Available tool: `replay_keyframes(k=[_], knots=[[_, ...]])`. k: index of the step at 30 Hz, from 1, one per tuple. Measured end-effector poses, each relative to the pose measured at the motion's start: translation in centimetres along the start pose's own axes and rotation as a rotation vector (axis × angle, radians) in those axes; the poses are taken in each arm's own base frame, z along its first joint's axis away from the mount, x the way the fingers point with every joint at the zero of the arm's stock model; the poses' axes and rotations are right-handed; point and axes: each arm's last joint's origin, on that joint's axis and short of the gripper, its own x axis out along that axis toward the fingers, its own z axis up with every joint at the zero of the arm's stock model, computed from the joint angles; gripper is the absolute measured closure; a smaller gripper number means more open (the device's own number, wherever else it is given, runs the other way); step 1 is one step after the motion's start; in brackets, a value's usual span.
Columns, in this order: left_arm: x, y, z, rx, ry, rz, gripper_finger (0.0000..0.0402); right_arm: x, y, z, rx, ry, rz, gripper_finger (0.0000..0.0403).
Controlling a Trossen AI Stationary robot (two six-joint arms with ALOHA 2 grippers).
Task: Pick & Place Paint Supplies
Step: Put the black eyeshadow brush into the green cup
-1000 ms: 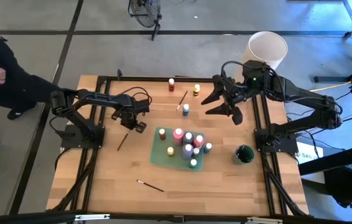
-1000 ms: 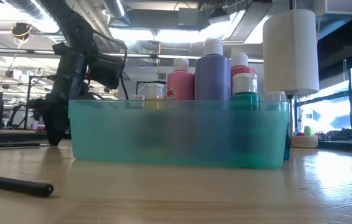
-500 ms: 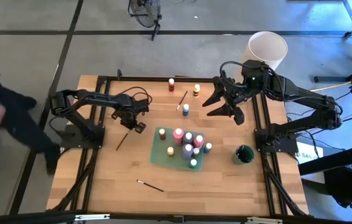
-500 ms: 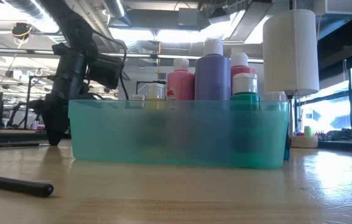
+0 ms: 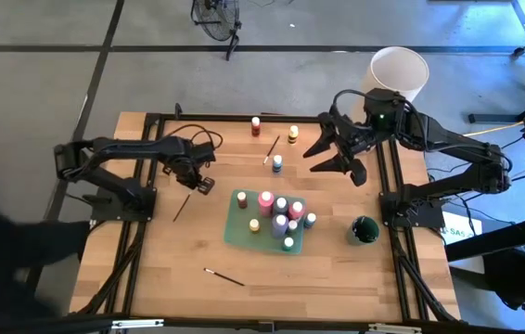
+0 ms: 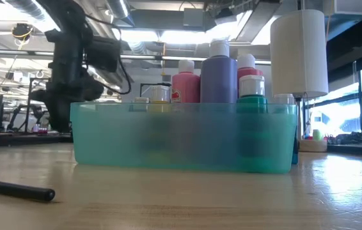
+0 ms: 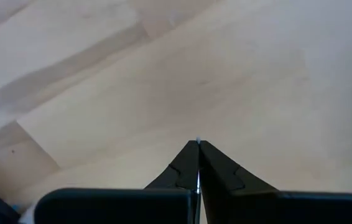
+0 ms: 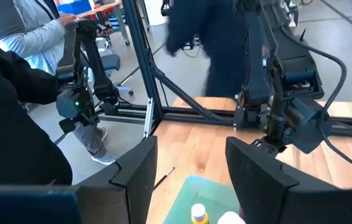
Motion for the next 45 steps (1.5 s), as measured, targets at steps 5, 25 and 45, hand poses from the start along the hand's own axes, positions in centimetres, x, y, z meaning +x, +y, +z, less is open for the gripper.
replay_keyframes(k=[5, 25, 45], knots=[[-2.6, 0.2, -0.7, 0.025, 0.009, -0.016, 0.04, -0.2, 0.2, 0.4, -0.022, -0.029, 0.002, 0.021], [-28.9, -3.8, -2.8, 0.428, -1.15, -0.164, 0.04, -1.2, 0.6, 3.0, -0.058, -0.181, -0.01, 0.021], [-31.3, -14.1, 0.9, 0.901, -1.559, -0.425, 0.04, -2.0, -0.3, 4.7, -0.101, -0.308, -0.569, 0.021]])
